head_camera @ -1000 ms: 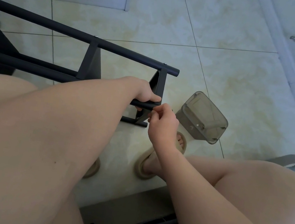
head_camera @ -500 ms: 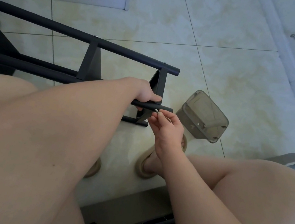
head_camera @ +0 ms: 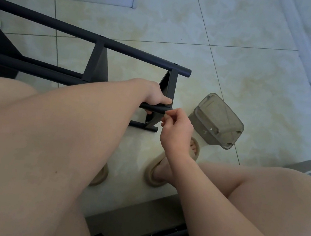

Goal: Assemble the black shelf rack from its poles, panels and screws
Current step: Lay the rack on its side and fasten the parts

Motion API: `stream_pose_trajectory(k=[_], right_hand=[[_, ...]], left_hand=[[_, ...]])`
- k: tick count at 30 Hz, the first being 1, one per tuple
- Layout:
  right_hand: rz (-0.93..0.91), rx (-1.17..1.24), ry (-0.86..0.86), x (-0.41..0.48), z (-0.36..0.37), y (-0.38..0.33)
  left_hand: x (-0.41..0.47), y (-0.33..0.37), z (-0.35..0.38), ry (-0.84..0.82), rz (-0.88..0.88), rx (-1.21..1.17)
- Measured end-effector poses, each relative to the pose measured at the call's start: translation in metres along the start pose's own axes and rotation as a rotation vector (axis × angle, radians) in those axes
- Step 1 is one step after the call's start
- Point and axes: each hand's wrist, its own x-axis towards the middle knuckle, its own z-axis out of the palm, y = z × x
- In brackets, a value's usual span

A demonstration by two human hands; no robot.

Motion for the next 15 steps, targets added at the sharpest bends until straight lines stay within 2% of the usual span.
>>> stream_pose_trajectory(k=[4, 11, 15], right_hand=[[0.042, 0.045, 0.018, 0.002, 0.003, -0.001], [0.276, 0.362, 0.143, 0.0, 0.018, -0.009], [0.294, 0.371, 0.156, 0.0, 0.019, -0.009]], left_hand=[[0.001, 0.0, -0.001, 0.015, 0.001, -0.009], [0.002, 0.002, -0.001, 0.028, 0.0, 0.018], [0.001, 0.001, 0.0, 0.024, -0.002, 0.019]])
